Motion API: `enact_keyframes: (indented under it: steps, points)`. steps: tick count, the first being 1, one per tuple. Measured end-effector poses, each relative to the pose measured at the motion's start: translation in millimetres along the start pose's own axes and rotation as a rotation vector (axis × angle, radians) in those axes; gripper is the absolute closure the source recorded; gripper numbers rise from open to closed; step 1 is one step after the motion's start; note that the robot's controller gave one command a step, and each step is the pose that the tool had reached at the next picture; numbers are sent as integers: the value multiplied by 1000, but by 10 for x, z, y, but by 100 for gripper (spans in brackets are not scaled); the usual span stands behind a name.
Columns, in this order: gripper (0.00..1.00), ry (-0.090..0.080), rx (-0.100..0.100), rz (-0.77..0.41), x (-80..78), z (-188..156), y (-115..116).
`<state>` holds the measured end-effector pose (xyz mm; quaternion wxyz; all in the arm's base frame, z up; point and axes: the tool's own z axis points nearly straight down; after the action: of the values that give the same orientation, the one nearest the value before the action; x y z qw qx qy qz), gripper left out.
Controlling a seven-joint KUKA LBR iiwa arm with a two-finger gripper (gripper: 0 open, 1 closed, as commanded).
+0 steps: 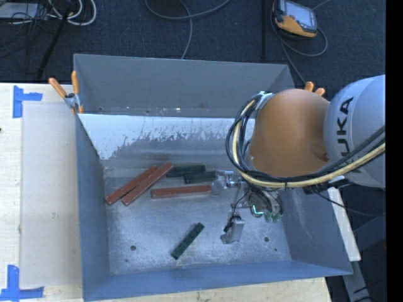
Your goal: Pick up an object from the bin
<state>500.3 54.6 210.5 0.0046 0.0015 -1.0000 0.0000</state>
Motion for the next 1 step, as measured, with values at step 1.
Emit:
enact_keyframes:
  steps: [1]
  points:
    - [0,-16,2,-453,136,1411,538]
